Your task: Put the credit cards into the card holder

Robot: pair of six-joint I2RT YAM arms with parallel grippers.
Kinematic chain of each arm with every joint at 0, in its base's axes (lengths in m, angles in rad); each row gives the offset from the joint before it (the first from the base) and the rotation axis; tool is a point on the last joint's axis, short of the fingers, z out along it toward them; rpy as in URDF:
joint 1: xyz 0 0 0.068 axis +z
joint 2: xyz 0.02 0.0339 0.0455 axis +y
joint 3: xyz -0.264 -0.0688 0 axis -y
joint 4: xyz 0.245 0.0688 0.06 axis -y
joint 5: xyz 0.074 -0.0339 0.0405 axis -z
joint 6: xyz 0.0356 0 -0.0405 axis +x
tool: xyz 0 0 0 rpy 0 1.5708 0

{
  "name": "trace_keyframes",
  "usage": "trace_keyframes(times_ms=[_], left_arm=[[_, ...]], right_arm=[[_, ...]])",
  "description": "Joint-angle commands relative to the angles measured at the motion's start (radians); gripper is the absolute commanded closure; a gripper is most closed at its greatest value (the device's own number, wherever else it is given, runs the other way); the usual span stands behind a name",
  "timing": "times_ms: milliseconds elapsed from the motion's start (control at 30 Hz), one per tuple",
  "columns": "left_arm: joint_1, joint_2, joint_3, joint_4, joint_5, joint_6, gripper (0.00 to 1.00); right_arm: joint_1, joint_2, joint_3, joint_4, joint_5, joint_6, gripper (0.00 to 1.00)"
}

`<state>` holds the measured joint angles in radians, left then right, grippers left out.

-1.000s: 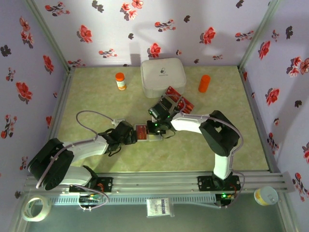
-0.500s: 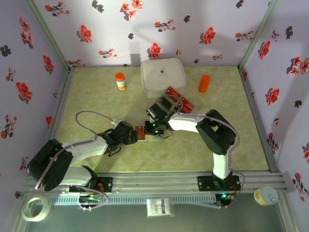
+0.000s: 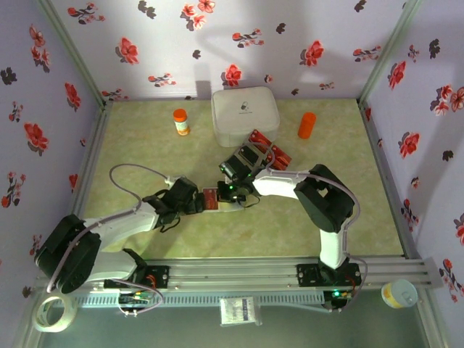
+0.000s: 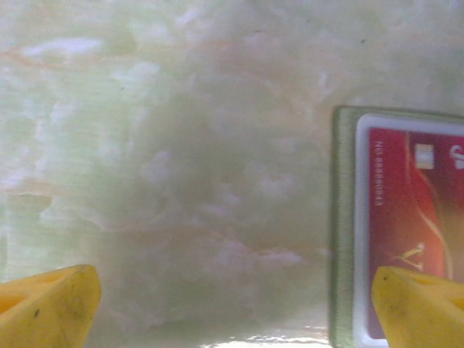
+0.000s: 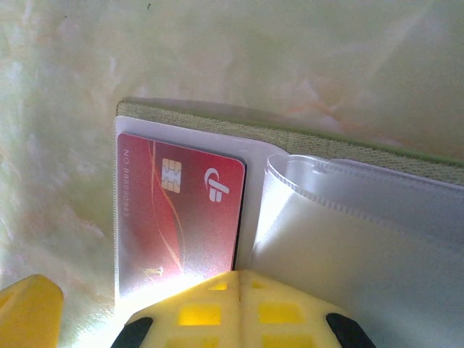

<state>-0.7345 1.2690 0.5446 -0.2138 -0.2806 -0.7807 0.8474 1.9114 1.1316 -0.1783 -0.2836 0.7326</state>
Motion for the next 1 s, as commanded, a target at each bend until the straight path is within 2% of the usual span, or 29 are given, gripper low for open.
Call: trace_keyframes(times_ms=[0,967], left_arm=[[0.007,-0.016,0.027,-0.022,0.019,-0.018,0.03],[0.003,0.000,0.102,-0.050,0.032,0.002,0.03]], right_arm=[[0.011,-0.024,0.013,-0.014,0.021,0.002,0.98],[-0.024,-0.081,-0.008,-0.035,0.027,-0.023,0.98]])
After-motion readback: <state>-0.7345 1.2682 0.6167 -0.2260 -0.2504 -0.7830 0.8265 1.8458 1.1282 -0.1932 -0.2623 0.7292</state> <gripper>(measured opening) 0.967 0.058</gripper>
